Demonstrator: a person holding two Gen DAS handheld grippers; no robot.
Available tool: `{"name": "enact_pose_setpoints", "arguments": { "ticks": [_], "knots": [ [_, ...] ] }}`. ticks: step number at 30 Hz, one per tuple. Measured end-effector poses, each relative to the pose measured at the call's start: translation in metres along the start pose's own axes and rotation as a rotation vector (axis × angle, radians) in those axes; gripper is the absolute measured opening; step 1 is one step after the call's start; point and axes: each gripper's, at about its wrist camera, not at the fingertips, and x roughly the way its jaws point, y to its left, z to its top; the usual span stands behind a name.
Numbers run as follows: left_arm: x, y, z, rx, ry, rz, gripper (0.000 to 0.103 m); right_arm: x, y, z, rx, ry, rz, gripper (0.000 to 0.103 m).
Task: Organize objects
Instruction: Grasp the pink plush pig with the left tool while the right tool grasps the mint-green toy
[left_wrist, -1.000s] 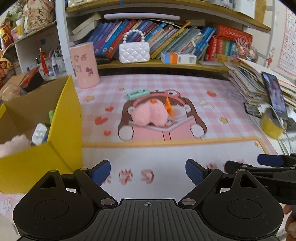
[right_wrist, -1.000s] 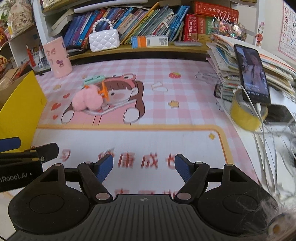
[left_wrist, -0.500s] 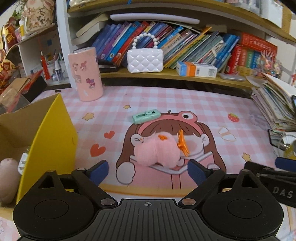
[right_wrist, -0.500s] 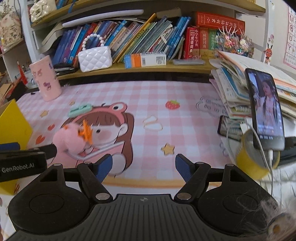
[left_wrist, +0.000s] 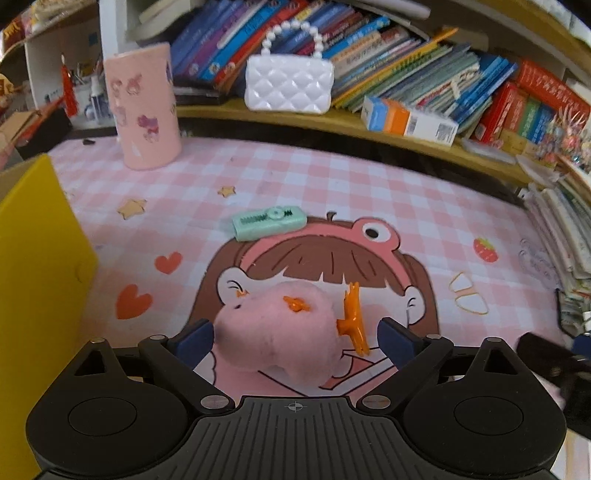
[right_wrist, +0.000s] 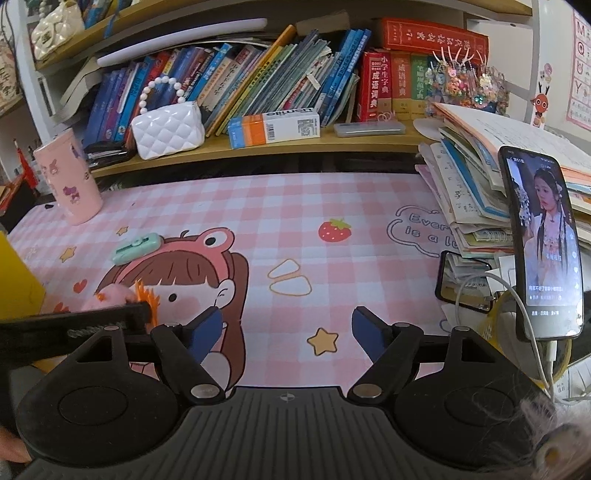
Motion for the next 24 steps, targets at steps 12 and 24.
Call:
{"name": "enact_pose_setpoints", "arguments": {
  "ticks": [12, 24],
  "knots": [
    [0.016, 0.007, -0.004, -0.003, 0.026, 0.017, 0.090, 0.012, 0.002, 0.004, -0.004, 0.011, 0.007, 0.076],
    [-0.089, 0.058, -0.016, -0.069, -0.113, 0.058, 0.090, 0.051, 0.045, 0.012, -0.118, -0.010, 0.155, 0.079]
  ]
}}
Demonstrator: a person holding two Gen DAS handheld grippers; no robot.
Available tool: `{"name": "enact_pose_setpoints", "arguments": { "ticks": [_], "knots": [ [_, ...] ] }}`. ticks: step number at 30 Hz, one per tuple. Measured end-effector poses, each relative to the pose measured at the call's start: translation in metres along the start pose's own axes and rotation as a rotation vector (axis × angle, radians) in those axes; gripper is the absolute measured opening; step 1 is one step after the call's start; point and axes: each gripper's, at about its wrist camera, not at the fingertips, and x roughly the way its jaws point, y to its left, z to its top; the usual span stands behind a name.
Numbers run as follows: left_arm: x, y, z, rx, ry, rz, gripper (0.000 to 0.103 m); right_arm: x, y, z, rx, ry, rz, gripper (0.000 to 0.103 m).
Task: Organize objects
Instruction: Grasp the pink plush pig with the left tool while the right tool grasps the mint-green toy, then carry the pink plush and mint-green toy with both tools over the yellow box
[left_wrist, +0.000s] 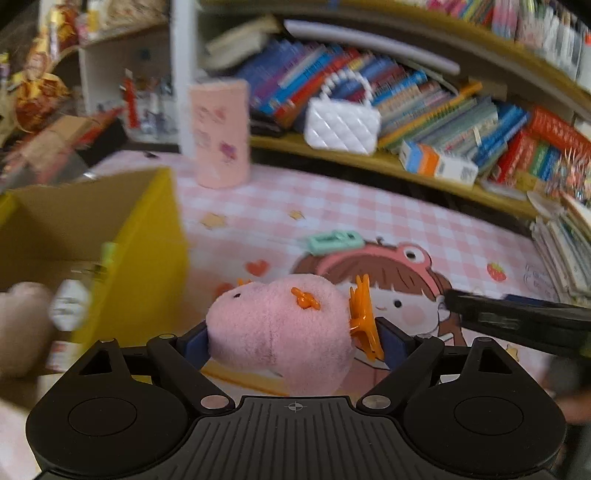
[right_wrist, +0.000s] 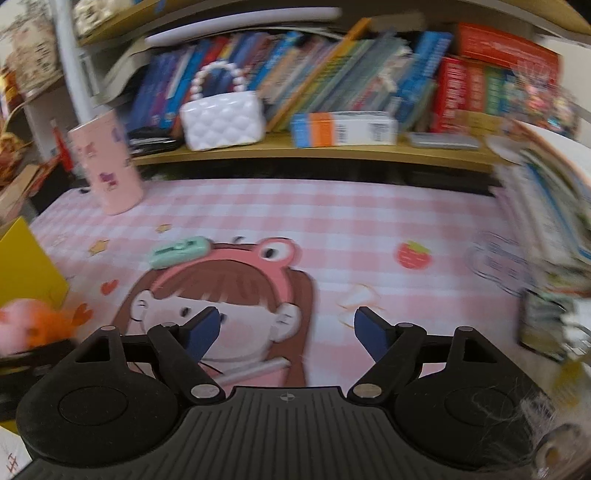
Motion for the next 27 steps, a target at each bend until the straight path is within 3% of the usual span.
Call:
{"name": "enact_pose_setpoints", "arguments": {
  "ticks": [5, 8, 13, 18, 20, 27],
  "knots": [
    [-0.038, 0.020, 0.001, -0.049, -0.091, 0.006, 0.090, 0.036, 0.035, 0.008, -0.091, -0.013, 0.098, 0.080],
    [-0.048, 0.025, 0.000, -0.064, -0.095, 0.032, 0.090, 0.061, 0.059, 0.016, -0.146, -0.027, 0.138, 0.080],
    [-0.062, 0.028, -0.006, -0.062, -0.112, 0.031, 0.090, 0.102, 0.091, 0.033, -0.211, -0.041, 0.135, 0.080],
    [-0.067, 0.032, -0.006, -0.077, -0.114, 0.038, 0.090, 0.128, 0.095, 0.041, -0.212, -0.014, 0.122, 0.076],
    [-0.070, 0.033, -0.006, -0.082, -0.122, 0.036, 0.090, 0.132, 0.094, 0.040, -0.214, 0.006, 0.125, 0.066],
    [-0.077, 0.032, -0.009, -0.060, -0.136, 0.004, 0.090, 0.100, 0.080, 0.040, -0.170, -0.052, 0.113, 0.066]
  ]
}}
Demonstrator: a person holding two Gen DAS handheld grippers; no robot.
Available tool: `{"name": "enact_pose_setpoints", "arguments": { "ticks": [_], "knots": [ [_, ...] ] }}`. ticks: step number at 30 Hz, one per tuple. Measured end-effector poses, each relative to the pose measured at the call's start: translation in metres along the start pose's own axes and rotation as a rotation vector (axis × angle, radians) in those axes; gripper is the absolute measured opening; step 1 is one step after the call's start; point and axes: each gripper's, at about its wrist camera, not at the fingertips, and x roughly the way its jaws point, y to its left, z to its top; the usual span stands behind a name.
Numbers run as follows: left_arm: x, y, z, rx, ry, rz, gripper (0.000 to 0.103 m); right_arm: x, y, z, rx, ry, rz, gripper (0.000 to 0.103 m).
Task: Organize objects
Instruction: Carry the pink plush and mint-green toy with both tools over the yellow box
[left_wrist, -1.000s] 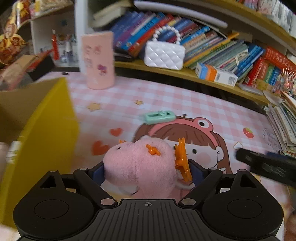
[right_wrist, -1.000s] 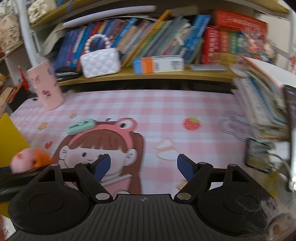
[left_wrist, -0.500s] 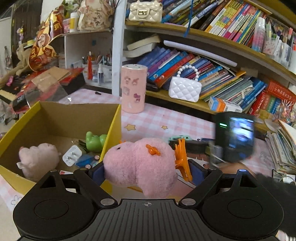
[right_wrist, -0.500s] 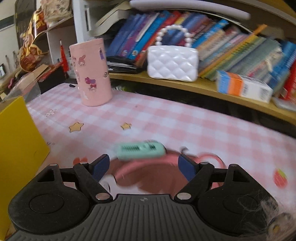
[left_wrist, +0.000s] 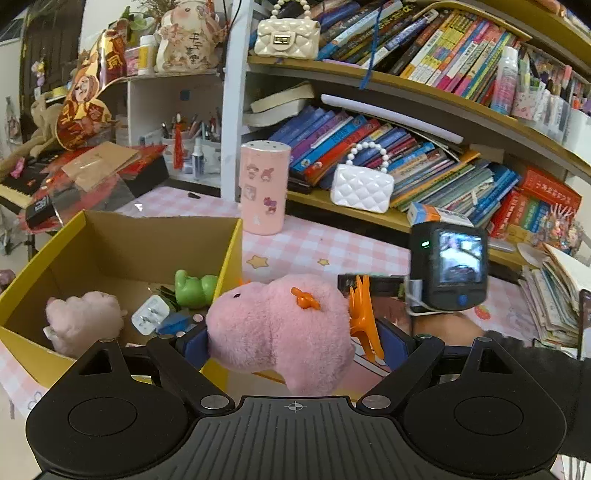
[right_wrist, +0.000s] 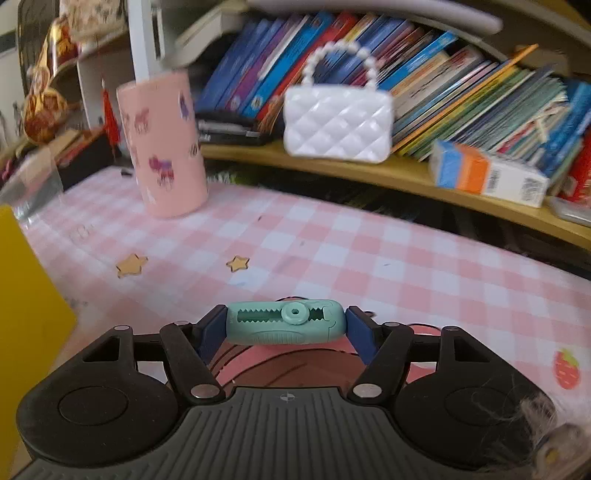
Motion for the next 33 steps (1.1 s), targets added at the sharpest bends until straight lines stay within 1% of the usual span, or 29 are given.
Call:
{"name": "enact_pose_setpoints", "arguments": {
  "ticks": [5, 8, 12, 18, 26, 30, 33],
  "knots": [
    [-0.006, -0.004, -0.008, 0.018, 0.001, -0.039, 0.090, -0.049, -0.010, -0.006, 0.038, -0.035, 0.004, 0.066],
    [-0.011, -0.005, -0.015, 0.007, 0.003, -0.065, 0.090, -0.078, -0.012, -0.013, 0.048, -0.046, -0.012, 0.066],
    [-0.022, -0.003, -0.024, 0.013, 0.004, -0.106, 0.090, -0.118, -0.013, -0.025, 0.078, -0.049, -0.030, 0.066],
    [-0.035, 0.007, -0.040, 0.033, 0.017, -0.145, 0.090, -0.176, -0.004, -0.051, 0.081, -0.040, -0.056, 0.066],
    [-0.047, 0.035, -0.059, 0.050, 0.048, -0.171, 0.090, -0.229, 0.034, -0.096, 0.122, 0.019, -0.097, 0.066],
    [-0.056, 0.057, -0.066, 0.053, 0.069, -0.165, 0.090, -0.248, 0.061, -0.118, 0.149, 0.049, -0.117, 0.066],
    [-0.065, 0.075, -0.071, 0.050, 0.074, -0.155, 0.090, -0.257, 0.082, -0.131, 0.138, 0.075, -0.121, 0.066]
  ]
}}
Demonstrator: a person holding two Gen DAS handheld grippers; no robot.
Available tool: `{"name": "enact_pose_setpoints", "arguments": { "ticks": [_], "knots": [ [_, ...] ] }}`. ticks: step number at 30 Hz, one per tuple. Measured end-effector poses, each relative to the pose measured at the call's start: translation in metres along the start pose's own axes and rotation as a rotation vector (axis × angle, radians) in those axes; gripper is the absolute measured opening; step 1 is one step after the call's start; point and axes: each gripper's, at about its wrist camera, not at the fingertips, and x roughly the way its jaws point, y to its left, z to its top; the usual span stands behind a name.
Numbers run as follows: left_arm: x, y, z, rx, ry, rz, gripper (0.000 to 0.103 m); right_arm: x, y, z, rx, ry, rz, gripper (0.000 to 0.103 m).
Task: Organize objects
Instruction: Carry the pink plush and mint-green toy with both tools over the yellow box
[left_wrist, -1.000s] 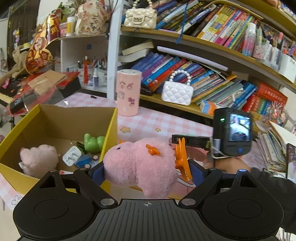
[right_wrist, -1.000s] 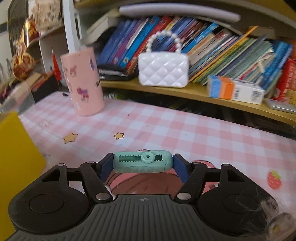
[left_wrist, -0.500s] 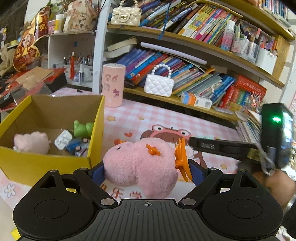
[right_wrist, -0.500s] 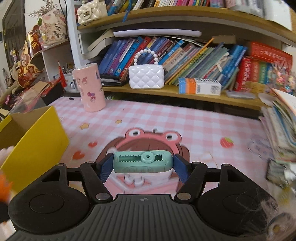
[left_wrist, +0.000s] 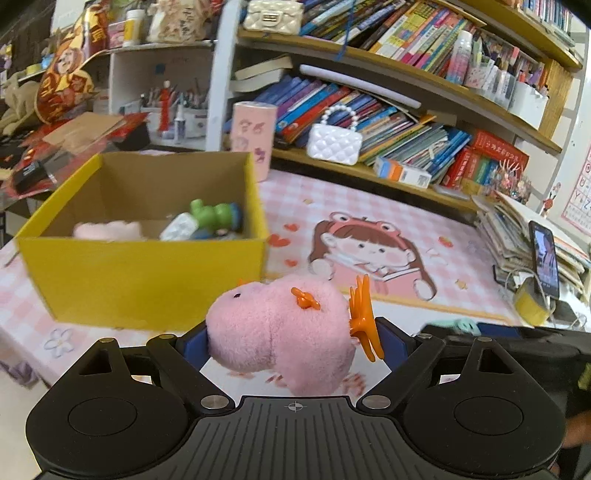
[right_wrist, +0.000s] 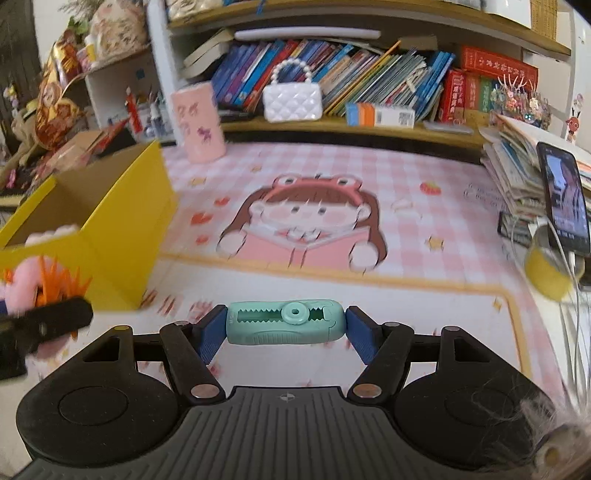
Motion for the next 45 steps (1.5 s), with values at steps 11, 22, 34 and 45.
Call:
{"name": "enact_pose_setpoints", "arguments": {
  "ticks": [11, 22, 34, 45],
  "knots": [
    [-0.040, 0.065, -0.023, -0.005, 0.034, 0.029, 0.090, -0.025, 0.070, -0.035, -0.040, 0.032, 0.026, 0.066],
    [-0.078, 0.117, -0.033, -0.012, -0.016, 0.067, 0.090, -0.037, 0.143, -0.050, -0.124, 0.008, 0.092, 0.066],
    [-0.099, 0.146, -0.034, -0.007, -0.078, 0.087, 0.090, -0.043, 0.196, -0.054, -0.218, -0.006, 0.136, 0.066],
    [-0.093, 0.153, 0.001, -0.035, -0.158, 0.073, 0.090, -0.036, 0.200, -0.023, -0.199, -0.081, 0.135, 0.066]
  ]
}}
